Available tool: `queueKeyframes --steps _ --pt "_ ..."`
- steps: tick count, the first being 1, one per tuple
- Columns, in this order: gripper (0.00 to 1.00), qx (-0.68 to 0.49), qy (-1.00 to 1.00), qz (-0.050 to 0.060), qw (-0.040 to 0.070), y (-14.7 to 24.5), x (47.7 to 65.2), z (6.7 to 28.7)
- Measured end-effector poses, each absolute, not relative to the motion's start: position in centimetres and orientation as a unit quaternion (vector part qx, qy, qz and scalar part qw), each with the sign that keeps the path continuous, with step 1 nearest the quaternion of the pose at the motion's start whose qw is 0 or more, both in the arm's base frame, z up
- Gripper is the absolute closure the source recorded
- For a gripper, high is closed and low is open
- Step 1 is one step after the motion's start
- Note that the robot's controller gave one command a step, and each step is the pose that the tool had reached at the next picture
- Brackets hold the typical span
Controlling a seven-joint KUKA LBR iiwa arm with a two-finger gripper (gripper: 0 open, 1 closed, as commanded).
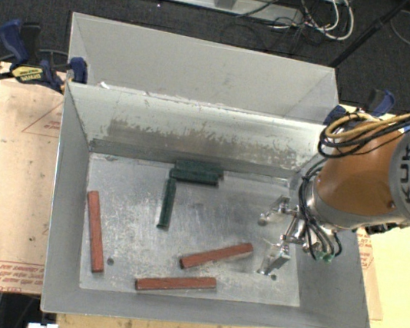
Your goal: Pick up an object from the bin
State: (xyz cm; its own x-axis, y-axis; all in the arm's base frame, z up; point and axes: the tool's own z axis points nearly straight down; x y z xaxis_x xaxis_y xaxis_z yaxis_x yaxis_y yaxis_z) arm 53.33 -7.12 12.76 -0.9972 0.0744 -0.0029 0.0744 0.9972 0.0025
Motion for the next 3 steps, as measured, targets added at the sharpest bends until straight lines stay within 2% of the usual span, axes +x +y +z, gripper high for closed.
queueKeyframes --steps 1,2,3 --pt "1.00 -0.089 0.996 -0.001 0.007 -2.8 57.8 7.8" --pt "1.00 -0.089 0.996 -0.001 0.007 -2.8 57.8 7.8" --pt "1.00 -0.096 0.995 0.000 0.003 -5.1 56.0 23.3"
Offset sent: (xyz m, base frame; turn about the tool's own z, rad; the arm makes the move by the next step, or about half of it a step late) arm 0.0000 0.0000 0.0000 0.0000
